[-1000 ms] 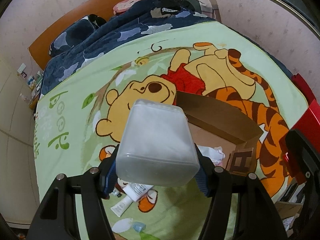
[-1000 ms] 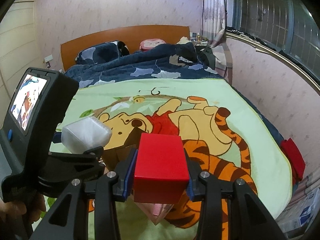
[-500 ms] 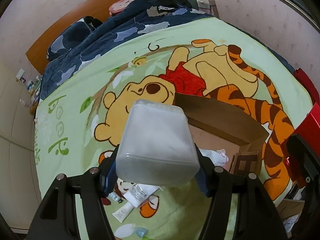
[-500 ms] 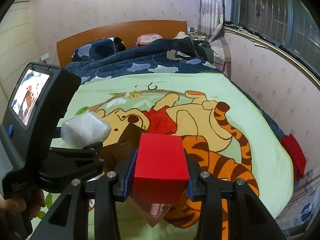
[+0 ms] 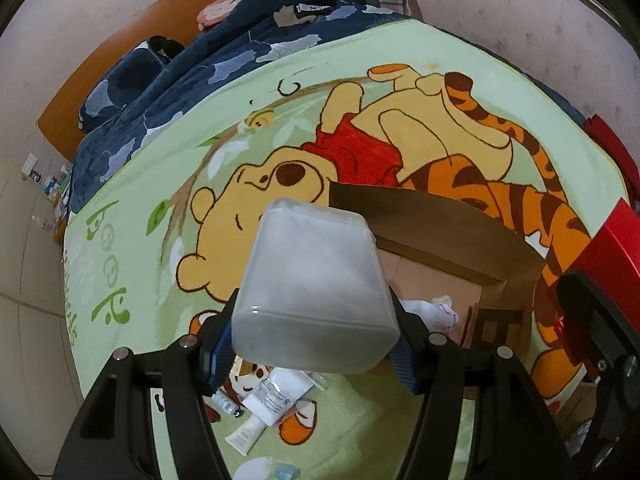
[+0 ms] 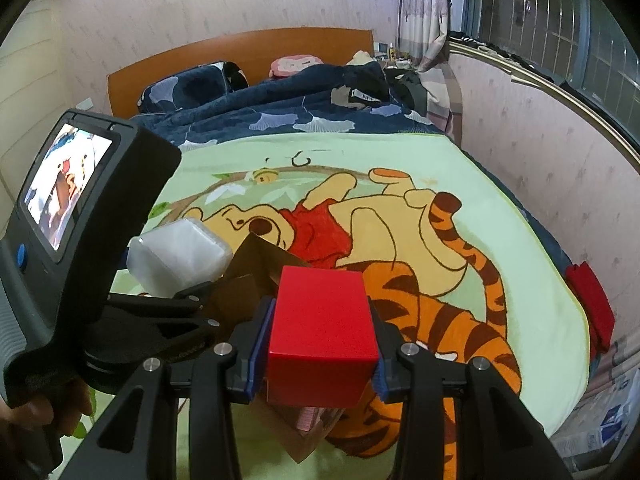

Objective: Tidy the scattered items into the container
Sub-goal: 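Hold the plastic box and red cube above the cardboard box opening, then open both grippers to drop the plastic box and red cube into the box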

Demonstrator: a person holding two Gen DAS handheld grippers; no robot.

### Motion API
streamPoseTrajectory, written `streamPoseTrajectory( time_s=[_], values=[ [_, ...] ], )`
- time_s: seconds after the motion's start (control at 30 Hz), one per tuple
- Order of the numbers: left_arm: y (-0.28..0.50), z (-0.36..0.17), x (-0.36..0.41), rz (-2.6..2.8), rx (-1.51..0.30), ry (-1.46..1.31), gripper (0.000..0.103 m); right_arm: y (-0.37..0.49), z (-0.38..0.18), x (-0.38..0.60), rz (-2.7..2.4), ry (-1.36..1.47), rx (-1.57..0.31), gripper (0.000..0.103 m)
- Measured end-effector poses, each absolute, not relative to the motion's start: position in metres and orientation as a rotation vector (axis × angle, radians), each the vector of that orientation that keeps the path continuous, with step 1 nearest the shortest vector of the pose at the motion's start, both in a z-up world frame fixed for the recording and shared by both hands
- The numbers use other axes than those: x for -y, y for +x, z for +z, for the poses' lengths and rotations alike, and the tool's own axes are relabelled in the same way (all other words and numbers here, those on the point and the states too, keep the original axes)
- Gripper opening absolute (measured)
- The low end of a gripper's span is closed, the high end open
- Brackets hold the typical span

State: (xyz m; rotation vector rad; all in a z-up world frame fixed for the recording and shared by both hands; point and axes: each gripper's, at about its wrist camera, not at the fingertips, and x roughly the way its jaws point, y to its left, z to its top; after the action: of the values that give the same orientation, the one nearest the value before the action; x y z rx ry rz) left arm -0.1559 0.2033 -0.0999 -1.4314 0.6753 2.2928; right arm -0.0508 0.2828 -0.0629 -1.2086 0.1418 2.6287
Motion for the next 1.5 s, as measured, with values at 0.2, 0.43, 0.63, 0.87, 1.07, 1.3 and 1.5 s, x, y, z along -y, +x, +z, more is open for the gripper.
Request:
streamPoseTrajectory(
  time_s=[0.2,0.43,0.63,0.87,1.07,1.3,1.5],
  values=[
    [-0.162,-0.112,-0.211,2.263,-0.721,-1.433,0.065,-0.058,-0.074,-0.285,2.617,-1.228,-0.143,0.041],
    [-0.167,-0.124,-0.22,2.212,-0.78,-1.429,0.066,-0.064,-0.083,-0.285,2.6,-1.241,-0.127,0.041],
    [-0.17,-0.129,-0.224,2.21,-0.829,-1.403,0.084,-0.07,-0.089,-0.285,2.574,-1.233,-0.103,0.048],
    [-0.172,-0.128,-0.218,2.216,-0.821,-1.398,0.088,-0.065,-0.084,-0.291,2.57,-1.212,-0.158,0.06],
    [-0.168,-0.12,-0.218,2.25,-0.846,-1.356,0.09,-0.056,-0.076,-0.291,2.564,-1.208,-0.183,0.06],
    [-0.161,-0.107,-0.212,2.28,-0.815,-1.345,0.09,-0.046,-0.065,-0.286,2.586,-1.187,-0.171,0.06],
    [-0.155,-0.097,-0.204,2.304,-0.795,-1.346,0.09,-0.038,-0.052,-0.28,2.614,-1.165,-0.157,0.06]
  ],
)
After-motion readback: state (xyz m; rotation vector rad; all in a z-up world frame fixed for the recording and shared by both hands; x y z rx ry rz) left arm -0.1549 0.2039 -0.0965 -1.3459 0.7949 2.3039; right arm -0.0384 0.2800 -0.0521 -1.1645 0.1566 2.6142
